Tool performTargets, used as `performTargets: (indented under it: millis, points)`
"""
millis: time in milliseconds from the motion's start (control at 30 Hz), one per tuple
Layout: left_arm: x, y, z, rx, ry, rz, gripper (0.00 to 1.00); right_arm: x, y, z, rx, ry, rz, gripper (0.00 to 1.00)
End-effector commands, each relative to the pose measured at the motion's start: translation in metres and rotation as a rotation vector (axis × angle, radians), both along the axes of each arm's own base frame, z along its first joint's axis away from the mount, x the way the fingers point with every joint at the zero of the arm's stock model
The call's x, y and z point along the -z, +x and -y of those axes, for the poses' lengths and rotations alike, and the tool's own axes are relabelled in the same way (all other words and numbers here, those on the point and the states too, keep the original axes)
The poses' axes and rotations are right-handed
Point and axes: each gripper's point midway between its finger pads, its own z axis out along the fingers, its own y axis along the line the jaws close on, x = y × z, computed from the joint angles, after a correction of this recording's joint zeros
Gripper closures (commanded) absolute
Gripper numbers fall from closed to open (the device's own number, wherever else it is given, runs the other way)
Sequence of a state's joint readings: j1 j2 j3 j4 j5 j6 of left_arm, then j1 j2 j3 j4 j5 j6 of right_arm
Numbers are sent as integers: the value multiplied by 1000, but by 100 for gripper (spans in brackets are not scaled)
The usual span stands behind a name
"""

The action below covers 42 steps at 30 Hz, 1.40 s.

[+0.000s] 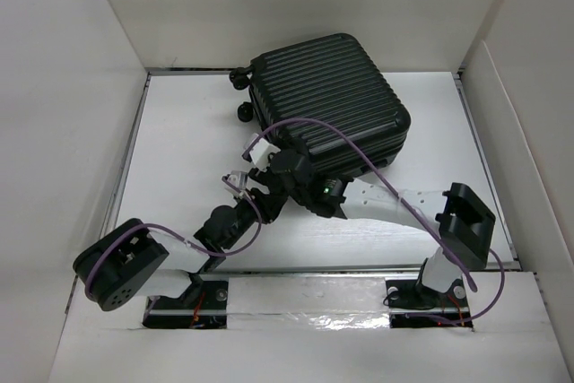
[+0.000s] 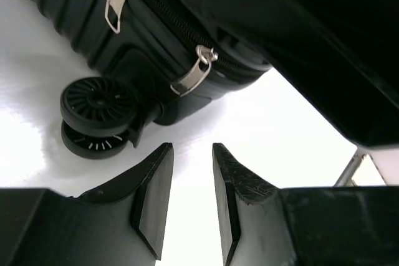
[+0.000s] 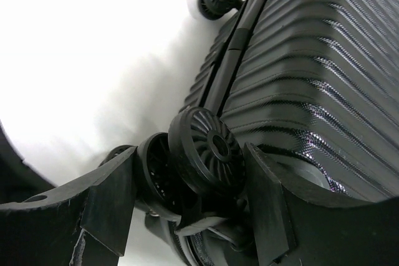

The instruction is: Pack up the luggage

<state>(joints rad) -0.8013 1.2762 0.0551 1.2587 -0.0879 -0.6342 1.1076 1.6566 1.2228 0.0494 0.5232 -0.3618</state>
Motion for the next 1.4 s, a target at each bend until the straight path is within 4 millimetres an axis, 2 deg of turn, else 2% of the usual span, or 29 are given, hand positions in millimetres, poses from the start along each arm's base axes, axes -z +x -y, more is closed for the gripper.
performTargets:
  millis: [0, 67, 100, 233, 433, 533, 633, 800, 1133, 1367]
  points:
    - [-47, 1, -9, -35, -133, 176, 71, -135, -14, -27, -55, 534, 23, 100]
    - [-50, 3, -12, -54, -135, 187, 71, -138, -20, -30, -90, 553, 0, 100]
    - [-64, 8, -7, -58, -160, 215, 71, -139, -23, -31, -101, 556, -8, 100]
    - [-77, 14, 0, -51, -186, 255, 71, -146, -29, -27, -124, 590, -13, 100]
    - [-81, 21, 11, -39, -209, 274, 71, -163, -37, -18, -146, 615, 1, 100]
    - [-82, 22, 14, -33, -224, 280, 71, -164, -39, -20, -162, 612, -5, 100]
    - [-82, 23, 16, -36, -218, 282, 71, -159, -38, -19, -154, 605, -9, 100]
    - [-83, 28, 9, -85, -204, 288, 71, -150, -35, -13, -126, 549, -7, 100]
    - [-117, 42, 12, -128, -196, 379, 69, -127, -44, -4, -137, 537, -41, 100]
    - [-126, 54, 13, -168, -186, 404, 69, -117, -51, -5, -161, 542, -77, 100]
